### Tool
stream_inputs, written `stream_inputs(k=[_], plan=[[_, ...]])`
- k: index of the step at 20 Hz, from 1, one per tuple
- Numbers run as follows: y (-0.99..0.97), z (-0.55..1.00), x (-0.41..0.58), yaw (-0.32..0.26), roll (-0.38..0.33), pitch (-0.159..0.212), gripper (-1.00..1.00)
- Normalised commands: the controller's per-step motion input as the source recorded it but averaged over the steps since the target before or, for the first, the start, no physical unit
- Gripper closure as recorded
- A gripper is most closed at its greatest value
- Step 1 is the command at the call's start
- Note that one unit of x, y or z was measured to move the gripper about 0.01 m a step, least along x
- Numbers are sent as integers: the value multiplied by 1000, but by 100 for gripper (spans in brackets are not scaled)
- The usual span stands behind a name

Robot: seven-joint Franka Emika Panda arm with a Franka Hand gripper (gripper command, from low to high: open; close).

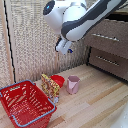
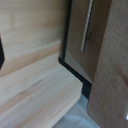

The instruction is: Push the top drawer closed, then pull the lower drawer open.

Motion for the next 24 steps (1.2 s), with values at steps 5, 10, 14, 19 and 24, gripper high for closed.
stream_inputs(k=[5,10,14,19,24], plan=[[125,91,0,2,-375,0,-100],[-250,127,65,48,-291,-23,-100],[-450,52,95,71,-215,-39,-100],[-426,15,59,82,-191,-28,-100],[-450,0,0,63,-181,-10,-100]])
